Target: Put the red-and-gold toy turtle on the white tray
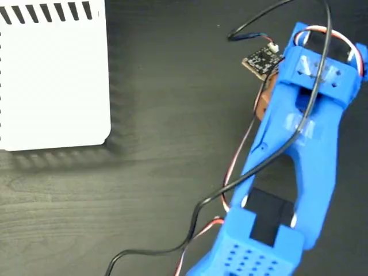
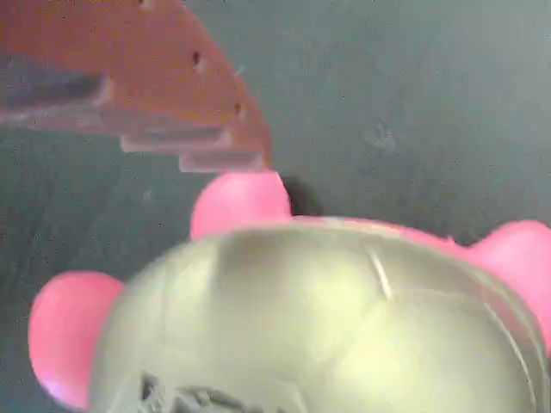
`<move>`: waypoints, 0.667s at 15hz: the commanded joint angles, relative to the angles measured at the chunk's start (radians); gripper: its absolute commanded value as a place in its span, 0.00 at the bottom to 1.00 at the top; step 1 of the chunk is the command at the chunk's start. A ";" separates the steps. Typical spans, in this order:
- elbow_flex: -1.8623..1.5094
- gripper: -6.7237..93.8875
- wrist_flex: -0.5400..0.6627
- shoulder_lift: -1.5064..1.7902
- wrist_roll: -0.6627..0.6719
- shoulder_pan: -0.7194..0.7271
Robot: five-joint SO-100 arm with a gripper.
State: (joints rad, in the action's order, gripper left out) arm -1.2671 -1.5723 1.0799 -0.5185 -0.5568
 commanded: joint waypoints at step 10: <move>0.094 0.68 0.057 -0.071 -0.002 -0.035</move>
State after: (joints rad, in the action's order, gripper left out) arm -1.2272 -1.5217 0.9756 -0.5093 -0.5768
